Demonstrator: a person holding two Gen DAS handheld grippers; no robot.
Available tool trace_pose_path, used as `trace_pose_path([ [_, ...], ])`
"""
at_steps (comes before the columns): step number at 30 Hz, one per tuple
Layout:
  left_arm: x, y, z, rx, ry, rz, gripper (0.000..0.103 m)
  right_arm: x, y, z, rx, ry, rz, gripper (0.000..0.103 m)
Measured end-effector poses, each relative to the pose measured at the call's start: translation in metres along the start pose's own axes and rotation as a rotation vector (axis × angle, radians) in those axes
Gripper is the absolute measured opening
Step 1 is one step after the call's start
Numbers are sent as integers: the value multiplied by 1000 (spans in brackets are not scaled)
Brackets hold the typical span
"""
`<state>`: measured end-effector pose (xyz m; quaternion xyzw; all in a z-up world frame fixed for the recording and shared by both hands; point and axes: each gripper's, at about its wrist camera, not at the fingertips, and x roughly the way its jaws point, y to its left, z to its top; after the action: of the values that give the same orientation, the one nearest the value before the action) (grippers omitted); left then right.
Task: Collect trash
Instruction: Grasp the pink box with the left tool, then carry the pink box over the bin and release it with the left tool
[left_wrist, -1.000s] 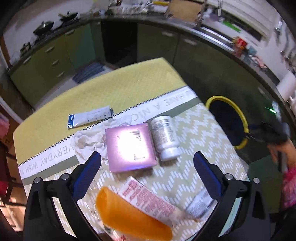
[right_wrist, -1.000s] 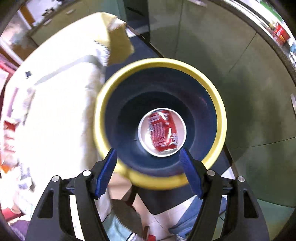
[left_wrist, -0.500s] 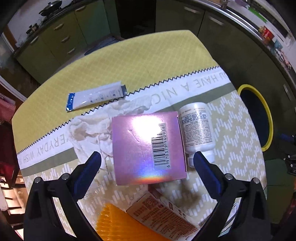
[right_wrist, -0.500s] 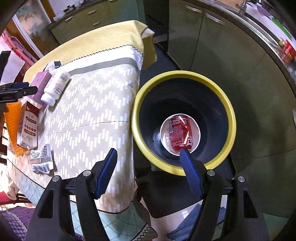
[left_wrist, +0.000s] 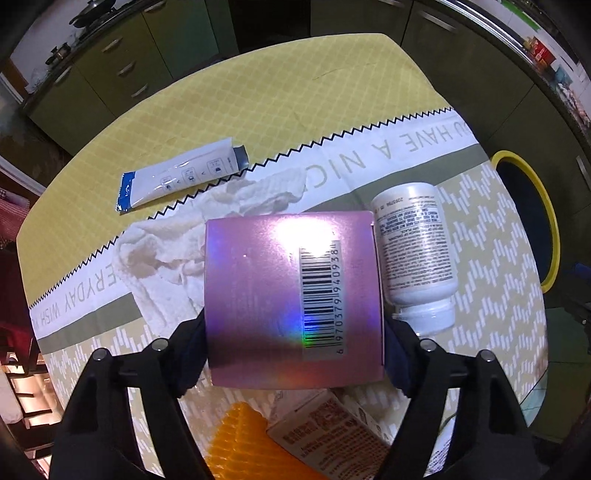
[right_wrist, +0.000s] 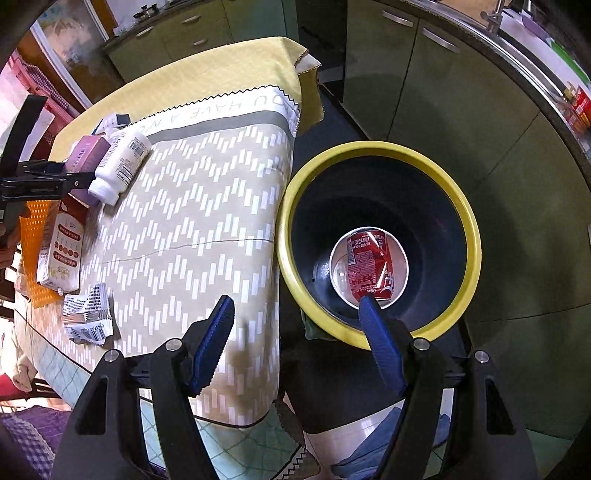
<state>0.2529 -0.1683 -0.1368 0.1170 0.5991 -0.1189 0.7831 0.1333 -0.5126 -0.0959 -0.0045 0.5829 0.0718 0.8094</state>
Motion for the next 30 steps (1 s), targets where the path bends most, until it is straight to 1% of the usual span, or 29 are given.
trace_pose_path([
  [2, 0, -1, 1, 3, -5, -3, 73, -1, 1, 0, -2, 0, 0, 70],
  [5, -6, 2, -1, 0, -23, -30, 73, -2, 2, -1, -4, -2, 2, 69],
  [10, -33, 12, -3, -9, -78, -57, 73, -3, 7, -1, -14, -4, 0, 69],
  [15, -63, 14, -6, 0, -136, -78, 73, -6, 9, 0, -17, -13, -5, 69],
  [19, -91, 4, -9, 36, -189, -102, 73, -12, 4, -3, -5, -25, -12, 68],
  [22, -112, -26, -11, 107, -232, -143, 73, -20, -7, -10, 18, -39, -26, 68],
  [24, -116, -52, -8, 155, -241, -171, 73, -27, -17, -16, 38, -49, -38, 68],
  [27, -119, -102, -4, 256, -240, -232, 73, -40, -38, -29, 84, -66, -61, 68],
  [30, -114, -148, 3, 339, -228, -275, 73, -53, -57, -44, 125, -86, -83, 67],
])
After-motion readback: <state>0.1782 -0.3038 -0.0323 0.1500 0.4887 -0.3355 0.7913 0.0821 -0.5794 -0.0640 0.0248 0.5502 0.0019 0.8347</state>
